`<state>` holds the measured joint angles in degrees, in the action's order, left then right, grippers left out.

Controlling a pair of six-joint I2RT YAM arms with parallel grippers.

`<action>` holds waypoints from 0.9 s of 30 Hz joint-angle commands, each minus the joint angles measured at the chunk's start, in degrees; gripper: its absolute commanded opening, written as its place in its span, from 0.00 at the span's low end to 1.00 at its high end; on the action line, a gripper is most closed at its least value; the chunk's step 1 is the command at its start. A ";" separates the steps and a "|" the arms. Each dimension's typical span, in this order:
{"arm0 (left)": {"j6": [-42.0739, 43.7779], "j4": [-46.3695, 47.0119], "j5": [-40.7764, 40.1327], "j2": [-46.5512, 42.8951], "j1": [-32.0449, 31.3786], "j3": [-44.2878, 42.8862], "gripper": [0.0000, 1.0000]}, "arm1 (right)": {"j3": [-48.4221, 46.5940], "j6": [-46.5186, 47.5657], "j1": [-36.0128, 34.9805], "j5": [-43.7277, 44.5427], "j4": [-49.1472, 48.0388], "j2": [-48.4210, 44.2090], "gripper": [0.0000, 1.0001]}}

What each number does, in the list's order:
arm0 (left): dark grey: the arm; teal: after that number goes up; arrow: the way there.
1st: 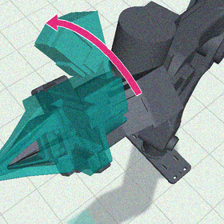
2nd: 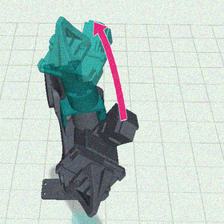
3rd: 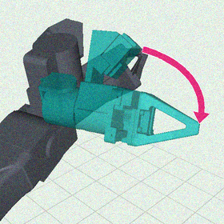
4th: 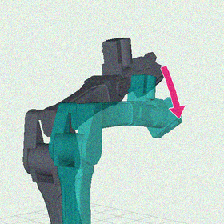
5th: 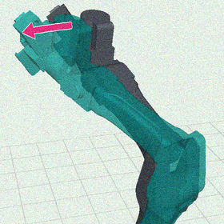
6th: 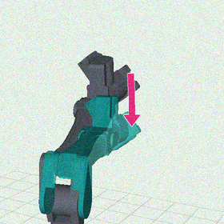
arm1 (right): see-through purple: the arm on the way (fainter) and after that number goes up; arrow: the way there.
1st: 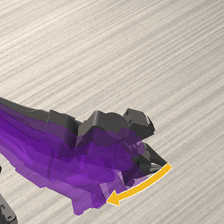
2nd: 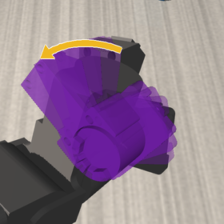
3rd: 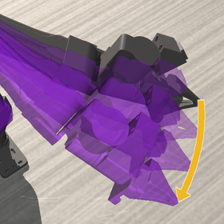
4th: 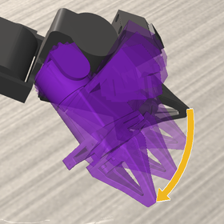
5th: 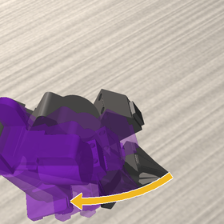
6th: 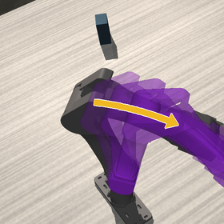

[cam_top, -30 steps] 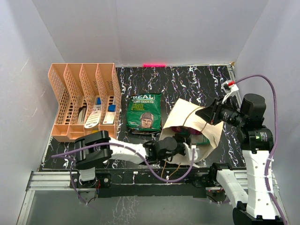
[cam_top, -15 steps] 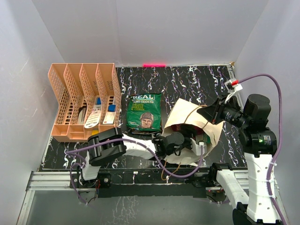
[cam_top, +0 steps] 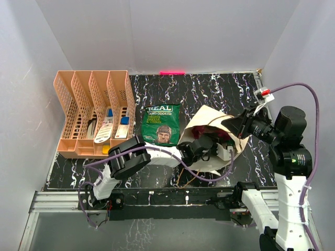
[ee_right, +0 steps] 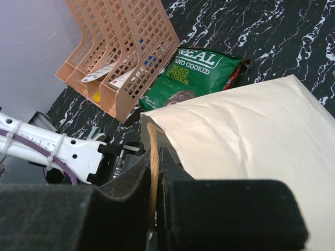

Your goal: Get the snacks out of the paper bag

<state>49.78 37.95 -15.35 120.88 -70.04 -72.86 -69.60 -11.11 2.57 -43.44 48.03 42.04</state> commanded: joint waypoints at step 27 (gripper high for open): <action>-25.71 -15.66 11.23 -43.67 -8.55 15.10 0.00 | 2.35 -4.03 -0.28 15.34 -10.90 -1.62 0.08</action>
<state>29.78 20.97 -8.21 86.41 -77.49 -57.12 -67.55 -13.69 2.55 -30.59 43.44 40.45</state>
